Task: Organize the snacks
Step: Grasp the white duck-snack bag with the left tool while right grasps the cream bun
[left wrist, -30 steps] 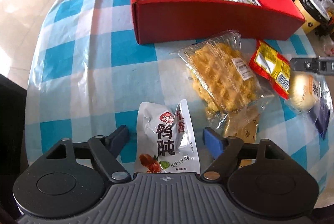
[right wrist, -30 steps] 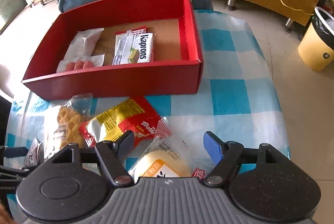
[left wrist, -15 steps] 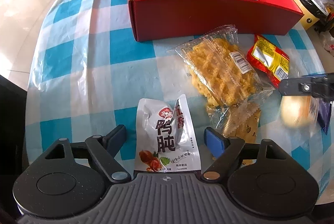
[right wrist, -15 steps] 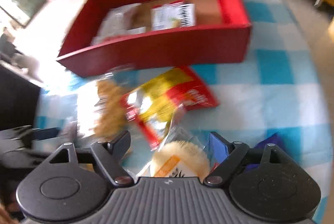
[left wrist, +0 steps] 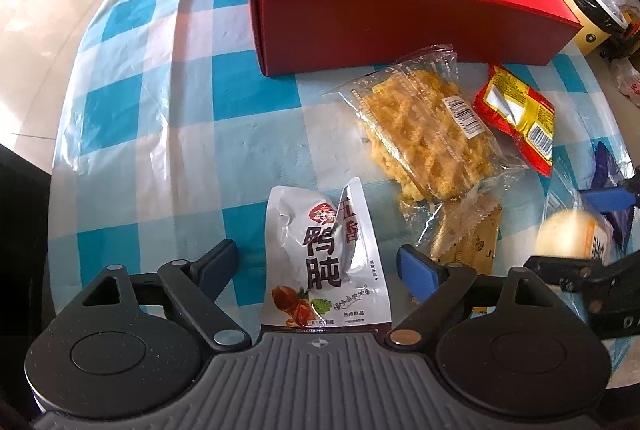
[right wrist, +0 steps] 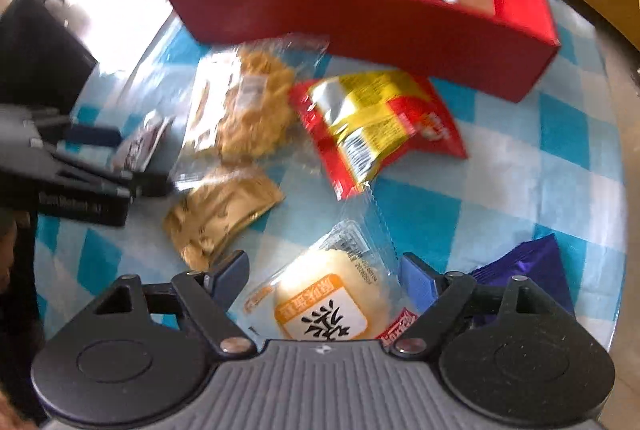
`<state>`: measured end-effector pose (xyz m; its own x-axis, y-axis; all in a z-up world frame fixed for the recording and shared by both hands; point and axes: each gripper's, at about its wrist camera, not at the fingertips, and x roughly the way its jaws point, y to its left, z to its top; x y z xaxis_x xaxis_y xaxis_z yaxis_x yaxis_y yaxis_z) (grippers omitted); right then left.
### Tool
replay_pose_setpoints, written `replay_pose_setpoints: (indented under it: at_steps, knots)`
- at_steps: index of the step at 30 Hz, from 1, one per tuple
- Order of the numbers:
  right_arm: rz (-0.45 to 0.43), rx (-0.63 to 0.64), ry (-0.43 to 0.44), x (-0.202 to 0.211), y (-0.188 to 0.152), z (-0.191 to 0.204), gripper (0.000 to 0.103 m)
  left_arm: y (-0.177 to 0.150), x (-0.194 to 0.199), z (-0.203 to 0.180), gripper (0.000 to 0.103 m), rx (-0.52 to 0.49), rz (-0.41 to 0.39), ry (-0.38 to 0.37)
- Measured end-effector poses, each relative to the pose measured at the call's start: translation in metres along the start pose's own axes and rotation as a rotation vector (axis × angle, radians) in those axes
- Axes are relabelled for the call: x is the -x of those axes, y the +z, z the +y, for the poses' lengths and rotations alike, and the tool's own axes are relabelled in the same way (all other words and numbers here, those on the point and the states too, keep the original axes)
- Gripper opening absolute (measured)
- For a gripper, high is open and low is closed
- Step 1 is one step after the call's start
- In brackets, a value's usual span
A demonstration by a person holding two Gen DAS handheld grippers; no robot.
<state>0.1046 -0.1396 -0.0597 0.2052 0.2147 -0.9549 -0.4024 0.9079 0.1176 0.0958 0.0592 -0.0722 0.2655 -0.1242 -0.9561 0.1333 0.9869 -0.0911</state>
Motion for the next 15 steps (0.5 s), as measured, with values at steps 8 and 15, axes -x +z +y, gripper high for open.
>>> replay_pose_setpoints:
  at_steps: [8,15]
  knots:
    - [0.019,-0.025,0.064,-0.006,-0.008,-0.006,0.086,0.000,-0.003,-0.001,0.096,-0.007,0.005,0.009]
    - [-0.085,-0.201,0.051,0.032,-0.017,-0.026,0.087,-0.002,-0.008,-0.010,0.101,-0.036,0.003,0.037]
